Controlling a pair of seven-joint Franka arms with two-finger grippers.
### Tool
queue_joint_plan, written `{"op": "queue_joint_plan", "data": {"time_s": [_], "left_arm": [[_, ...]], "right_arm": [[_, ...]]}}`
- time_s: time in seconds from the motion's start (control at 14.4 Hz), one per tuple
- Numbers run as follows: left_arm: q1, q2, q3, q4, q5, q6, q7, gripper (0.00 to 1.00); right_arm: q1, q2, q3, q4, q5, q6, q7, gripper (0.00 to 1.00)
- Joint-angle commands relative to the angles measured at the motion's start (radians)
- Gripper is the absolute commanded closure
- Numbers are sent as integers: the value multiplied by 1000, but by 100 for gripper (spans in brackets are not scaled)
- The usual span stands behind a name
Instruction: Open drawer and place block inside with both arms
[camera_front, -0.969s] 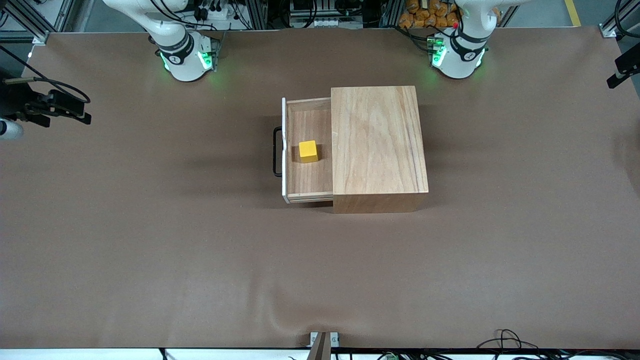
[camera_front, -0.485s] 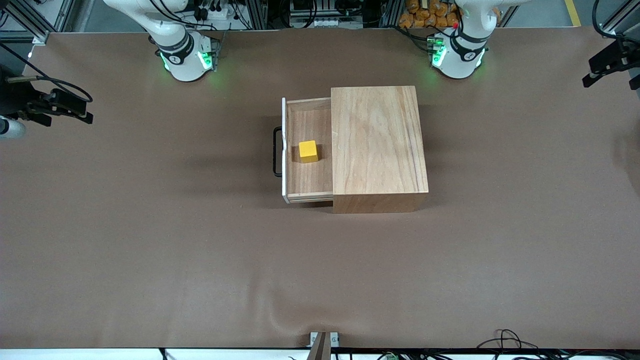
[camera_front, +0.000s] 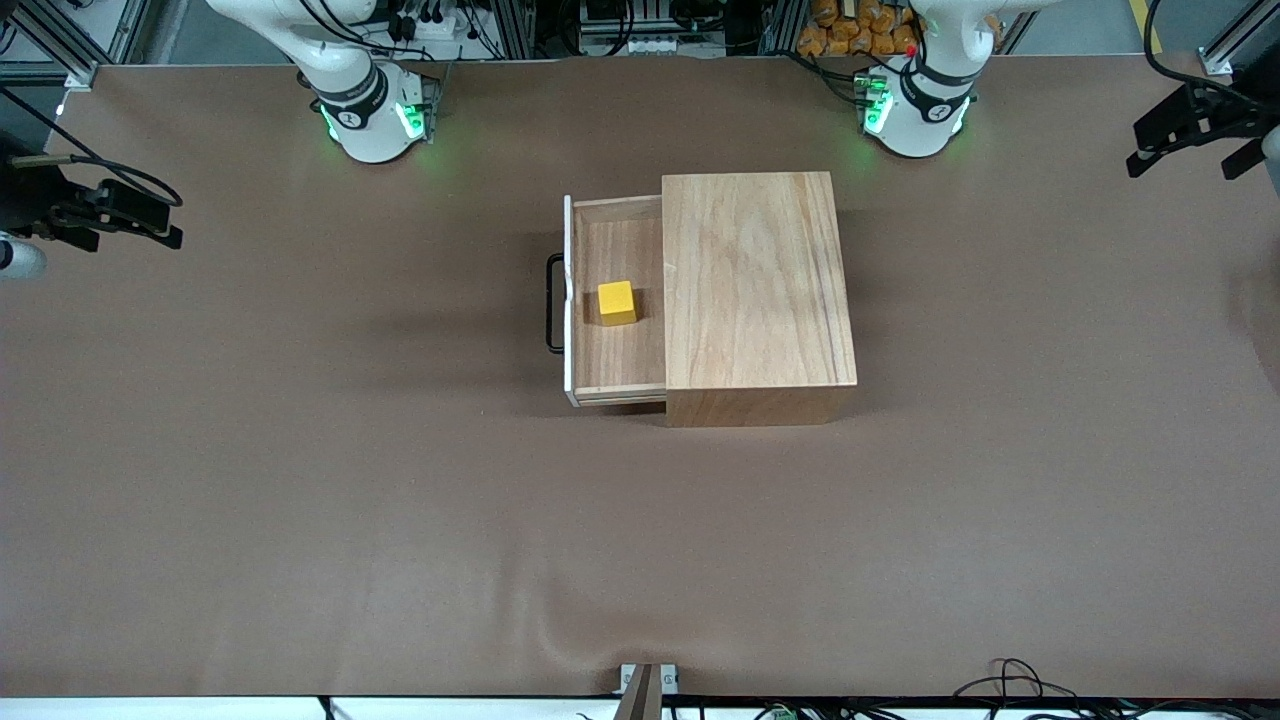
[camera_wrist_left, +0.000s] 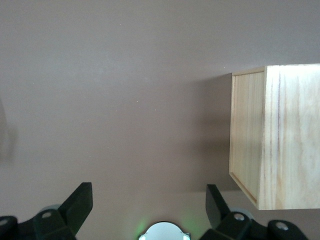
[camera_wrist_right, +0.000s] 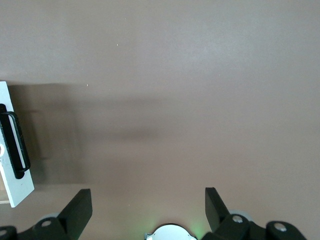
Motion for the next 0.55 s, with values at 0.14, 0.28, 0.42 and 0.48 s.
{"op": "queue_joint_plan", "data": {"time_s": [0.14, 0.28, 0.42, 0.48], "left_arm": [[9, -13, -34, 3, 17, -11, -26, 0], [4, -7, -34, 11, 17, -11, -23, 0], [6, 13, -34, 47, 17, -15, -26, 0], [6, 16, -32, 54, 17, -39, -28, 0]], "right_arm": [[8, -16, -5, -3, -14, -3, 13, 0], [9, -16, -7, -3, -14, -2, 13, 0], [8, -16, -7, 3, -14, 0, 13, 0], [8, -16, -4, 16, -12, -3, 11, 0]]}}
